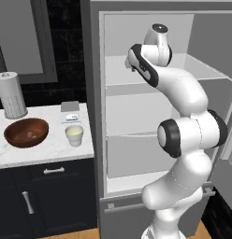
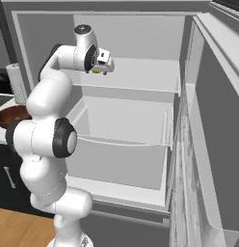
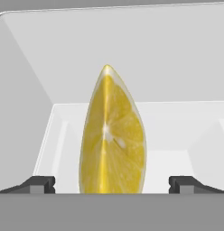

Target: Grab a lemon wedge from the fridge and one ice cube from the ice bowl, and put them in the glass of lemonade.

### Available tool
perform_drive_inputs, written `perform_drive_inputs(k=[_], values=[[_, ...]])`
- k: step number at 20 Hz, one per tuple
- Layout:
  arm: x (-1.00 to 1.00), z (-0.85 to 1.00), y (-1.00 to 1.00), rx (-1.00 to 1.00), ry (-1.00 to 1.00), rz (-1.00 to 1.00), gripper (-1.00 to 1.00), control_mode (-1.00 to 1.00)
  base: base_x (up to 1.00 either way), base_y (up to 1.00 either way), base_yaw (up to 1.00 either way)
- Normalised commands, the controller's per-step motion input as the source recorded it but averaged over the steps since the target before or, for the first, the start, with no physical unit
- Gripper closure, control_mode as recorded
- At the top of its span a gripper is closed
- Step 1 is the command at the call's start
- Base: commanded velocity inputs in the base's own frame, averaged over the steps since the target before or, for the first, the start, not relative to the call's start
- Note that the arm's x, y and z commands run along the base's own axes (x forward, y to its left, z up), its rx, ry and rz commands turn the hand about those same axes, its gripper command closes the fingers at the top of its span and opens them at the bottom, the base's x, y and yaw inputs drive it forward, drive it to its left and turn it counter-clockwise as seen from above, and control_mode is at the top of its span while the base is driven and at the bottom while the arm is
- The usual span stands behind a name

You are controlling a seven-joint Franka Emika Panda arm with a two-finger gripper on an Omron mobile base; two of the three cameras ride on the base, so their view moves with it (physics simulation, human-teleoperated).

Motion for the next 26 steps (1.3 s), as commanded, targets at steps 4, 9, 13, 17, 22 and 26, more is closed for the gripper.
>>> perform_drive_inputs(k=[4,9,13,17,22,26], values=[[0.00,0.00,0.00,0.00,0.00,0.00,1.00,-1.00,0.00,0.00,0.00],[0.00,0.00,0.00,0.00,0.00,0.00,1.00,-1.00,0.00,0.00,0.00],[-0.05,0.00,0.00,0.00,0.00,0.00,1.00,-1.00,0.00,0.00,0.00],[-0.93,0.00,-0.10,0.03,-0.01,0.00,1.00,-1.00,0.00,0.00,0.00],[-1.00,0.00,-0.22,0.07,-0.03,0.00,1.00,-1.00,0.00,0.00,0.00],[-1.00,0.00,-0.12,0.04,0.00,0.00,1.00,-1.00,0.00,0.00,0.00]])
